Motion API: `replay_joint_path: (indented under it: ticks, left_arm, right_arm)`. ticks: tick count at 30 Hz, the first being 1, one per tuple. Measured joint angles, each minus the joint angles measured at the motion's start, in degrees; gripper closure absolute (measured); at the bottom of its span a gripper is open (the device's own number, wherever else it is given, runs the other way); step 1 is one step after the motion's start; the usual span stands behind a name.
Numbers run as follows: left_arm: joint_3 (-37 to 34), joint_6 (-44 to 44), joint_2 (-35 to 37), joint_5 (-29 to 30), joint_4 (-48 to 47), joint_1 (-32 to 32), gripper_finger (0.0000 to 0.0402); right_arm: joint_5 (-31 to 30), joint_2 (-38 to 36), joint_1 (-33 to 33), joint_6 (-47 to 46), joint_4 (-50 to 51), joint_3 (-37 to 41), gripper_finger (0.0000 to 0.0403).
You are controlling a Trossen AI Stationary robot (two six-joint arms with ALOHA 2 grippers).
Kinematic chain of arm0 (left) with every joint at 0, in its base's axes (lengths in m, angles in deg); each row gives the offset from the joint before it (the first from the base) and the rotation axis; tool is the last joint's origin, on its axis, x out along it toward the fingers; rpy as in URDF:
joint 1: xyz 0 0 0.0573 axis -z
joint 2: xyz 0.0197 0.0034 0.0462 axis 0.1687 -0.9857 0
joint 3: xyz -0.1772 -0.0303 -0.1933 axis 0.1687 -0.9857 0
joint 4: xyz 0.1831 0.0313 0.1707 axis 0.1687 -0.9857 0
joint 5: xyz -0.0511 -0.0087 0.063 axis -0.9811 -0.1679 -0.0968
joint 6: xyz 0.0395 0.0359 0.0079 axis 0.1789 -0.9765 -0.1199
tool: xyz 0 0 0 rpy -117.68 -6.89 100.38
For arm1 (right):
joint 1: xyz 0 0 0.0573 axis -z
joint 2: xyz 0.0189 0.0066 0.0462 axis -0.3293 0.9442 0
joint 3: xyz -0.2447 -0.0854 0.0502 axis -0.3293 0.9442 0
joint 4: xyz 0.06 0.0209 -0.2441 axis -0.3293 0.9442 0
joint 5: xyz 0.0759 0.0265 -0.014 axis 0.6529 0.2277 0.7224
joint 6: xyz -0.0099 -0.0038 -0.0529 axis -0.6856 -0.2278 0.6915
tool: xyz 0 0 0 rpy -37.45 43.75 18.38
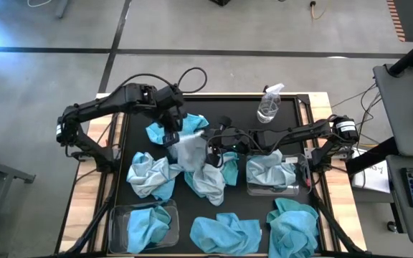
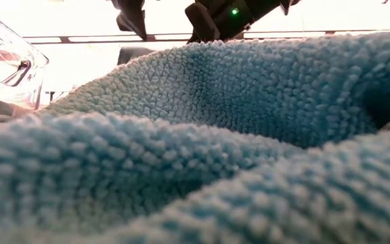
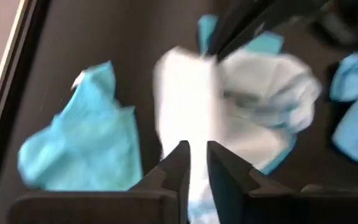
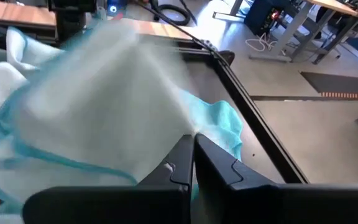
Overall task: Sort microfiber towel by color & place in baskets
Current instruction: Put the light blue microfiber towel into the right transparent bin
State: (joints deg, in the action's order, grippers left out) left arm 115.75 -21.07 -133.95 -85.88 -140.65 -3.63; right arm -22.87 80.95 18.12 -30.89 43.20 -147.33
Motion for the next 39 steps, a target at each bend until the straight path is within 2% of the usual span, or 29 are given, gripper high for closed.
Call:
replay_joint_path:
  ticks: [8, 15, 18, 27, 33, 39]
  left_arm:
    - [0.43, 2.52, 0.02, 2.25, -4.08, -0.14, 0.028]
    - [0.43, 2.98, 0.04, 21.83, -12.26, -1.93, 0.0245]
    - [0.42, 3.91, 0.05, 26.31, -13.49, -3.17, 0.0242]
    - [0.4, 2.87, 0.22, 26.72, -13.23, -6.27, 0.0242]
    - [0.38, 0.85, 0.24, 26.74, -10.94, -6.64, 0.0242]
    - [0.37, -0.39, 0.24, 26.72, -9.3, -7.84, 0.0242]
  right_arm:
    - [-0.02, 0.0, 0.0, 0.0, 1.04, 0.02, 0.0394]
    - [-0.01, -1.93, -0.2, -4.91, 9.38, 0.06, 0.0394]
    - [-0.02, -4.95, -0.63, -8.26, 14.51, -0.07, 0.0394]
    - [-0.65, -17.59, -4.36, -21.74, 35.91, -3.59, 0.0394]
    - [-4.7, -24.64, -7.81, -28.44, 42.78, -3.63, 0.0394]
    - [-5.05, -30.24, -11.1, -32.25, 47.56, -3.63, 0.0394]
